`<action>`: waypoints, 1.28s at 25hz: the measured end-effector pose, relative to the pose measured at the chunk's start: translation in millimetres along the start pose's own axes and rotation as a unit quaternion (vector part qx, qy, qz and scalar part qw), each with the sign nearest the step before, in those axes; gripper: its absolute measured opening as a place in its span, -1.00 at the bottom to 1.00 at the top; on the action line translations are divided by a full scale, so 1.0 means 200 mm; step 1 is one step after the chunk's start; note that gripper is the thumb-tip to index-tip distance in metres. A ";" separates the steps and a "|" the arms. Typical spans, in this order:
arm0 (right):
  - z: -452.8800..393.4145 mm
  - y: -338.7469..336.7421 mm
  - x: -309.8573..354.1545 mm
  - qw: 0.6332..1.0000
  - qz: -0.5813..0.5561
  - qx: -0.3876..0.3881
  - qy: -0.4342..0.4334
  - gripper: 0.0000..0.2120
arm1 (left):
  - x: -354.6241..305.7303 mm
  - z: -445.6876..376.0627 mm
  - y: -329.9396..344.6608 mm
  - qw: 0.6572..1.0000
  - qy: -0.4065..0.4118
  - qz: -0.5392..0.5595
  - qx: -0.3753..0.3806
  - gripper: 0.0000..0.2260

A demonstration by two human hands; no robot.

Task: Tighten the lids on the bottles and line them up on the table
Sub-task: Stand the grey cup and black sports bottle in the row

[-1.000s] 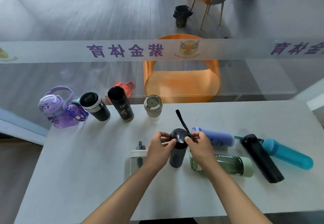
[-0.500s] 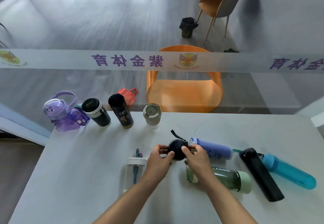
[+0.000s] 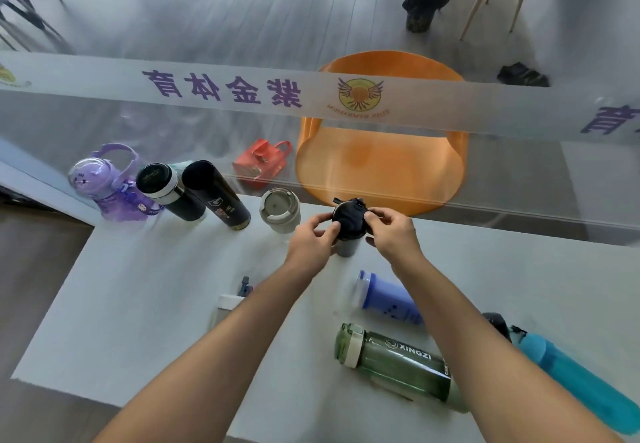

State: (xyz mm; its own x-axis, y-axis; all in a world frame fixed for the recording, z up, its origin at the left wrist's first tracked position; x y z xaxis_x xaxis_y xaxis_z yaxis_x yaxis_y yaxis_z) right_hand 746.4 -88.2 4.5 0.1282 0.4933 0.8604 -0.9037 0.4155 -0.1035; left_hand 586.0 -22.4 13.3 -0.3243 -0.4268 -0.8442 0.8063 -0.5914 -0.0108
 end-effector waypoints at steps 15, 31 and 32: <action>-0.06 0.00 0.05 0.999 0.027 0.025 -0.036 -0.71 | -0.01 -0.02 0.03 0.999 0.029 0.011 -0.027 -0.73; 0.01 0.03 0.09 0.996 0.075 -0.019 -0.043 -0.63 | 0.04 0.09 -0.05 0.999 0.001 -0.045 -0.010 -0.64; 0.07 0.02 0.10 0.994 0.078 -0.049 -0.050 -0.66 | 0.06 0.14 -0.09 0.998 -0.002 -0.057 -0.006 -0.66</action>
State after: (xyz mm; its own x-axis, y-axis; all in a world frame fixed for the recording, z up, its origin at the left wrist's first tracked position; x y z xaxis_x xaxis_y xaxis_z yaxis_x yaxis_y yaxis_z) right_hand 740.1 -86.7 28.3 -0.0569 0.4815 0.8746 -0.8649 0.4139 -0.2841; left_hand 554.6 -36.4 17.2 -0.4167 -0.3604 -0.8346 0.7701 -0.6277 -0.1134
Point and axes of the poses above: each hand's wrist, its own z-axis away from the middle knuckle, its own y-axis out of the palm, x = y × z, the point moved 6 cm from there along -z, towards the middle knuckle, and after that the axes turned 12 degrees about x, right-handed, at the moved point
